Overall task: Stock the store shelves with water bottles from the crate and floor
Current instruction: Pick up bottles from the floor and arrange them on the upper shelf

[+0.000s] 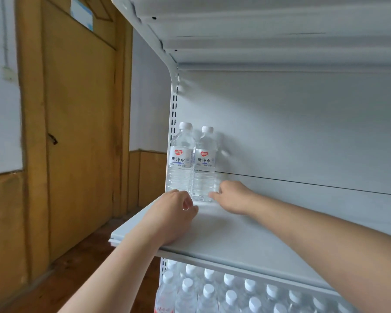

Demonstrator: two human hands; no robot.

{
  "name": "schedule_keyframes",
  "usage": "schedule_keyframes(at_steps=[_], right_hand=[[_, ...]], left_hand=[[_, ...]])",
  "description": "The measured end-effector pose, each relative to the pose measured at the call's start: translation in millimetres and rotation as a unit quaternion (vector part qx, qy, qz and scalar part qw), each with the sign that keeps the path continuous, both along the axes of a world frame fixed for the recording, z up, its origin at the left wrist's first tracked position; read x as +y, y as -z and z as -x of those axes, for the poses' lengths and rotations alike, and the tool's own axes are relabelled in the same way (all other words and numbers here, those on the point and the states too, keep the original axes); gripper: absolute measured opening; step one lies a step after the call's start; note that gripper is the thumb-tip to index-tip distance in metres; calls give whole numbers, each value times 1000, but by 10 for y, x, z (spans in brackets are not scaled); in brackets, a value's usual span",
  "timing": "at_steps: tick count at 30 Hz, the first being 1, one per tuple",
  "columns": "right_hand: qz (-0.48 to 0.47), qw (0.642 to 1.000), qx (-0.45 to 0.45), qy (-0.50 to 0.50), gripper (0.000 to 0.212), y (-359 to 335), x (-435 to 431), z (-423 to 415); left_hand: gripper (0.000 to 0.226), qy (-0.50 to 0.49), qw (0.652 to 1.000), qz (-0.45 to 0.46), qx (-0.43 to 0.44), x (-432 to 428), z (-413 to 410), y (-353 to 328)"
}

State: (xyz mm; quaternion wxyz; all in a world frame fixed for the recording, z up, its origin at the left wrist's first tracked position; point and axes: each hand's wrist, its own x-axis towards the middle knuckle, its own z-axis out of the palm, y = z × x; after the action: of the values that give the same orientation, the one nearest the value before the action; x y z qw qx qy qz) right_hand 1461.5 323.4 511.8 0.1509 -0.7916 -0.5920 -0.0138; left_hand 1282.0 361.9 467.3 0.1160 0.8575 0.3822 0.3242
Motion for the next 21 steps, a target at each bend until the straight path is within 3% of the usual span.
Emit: schedule_keyframes(at_steps=[8,15,18,21], right_hand=[[-37,989,102,-99,23,55,-1680,236],[-186,971,92,-121,23,568,-3080,31],[-254,948,177,-68,24,925,-3615,-36],[-277,900,336,-10,22,1448,-3973,-142]], left_hand=[[11,91,977,-144,-130,-611,122,-135],[15,196,952,-5,-234,-1796,-138,78],[18,222,929,89,-283,-2308,-235,428],[20,234,906,189,-298,-2747,-389,907]])
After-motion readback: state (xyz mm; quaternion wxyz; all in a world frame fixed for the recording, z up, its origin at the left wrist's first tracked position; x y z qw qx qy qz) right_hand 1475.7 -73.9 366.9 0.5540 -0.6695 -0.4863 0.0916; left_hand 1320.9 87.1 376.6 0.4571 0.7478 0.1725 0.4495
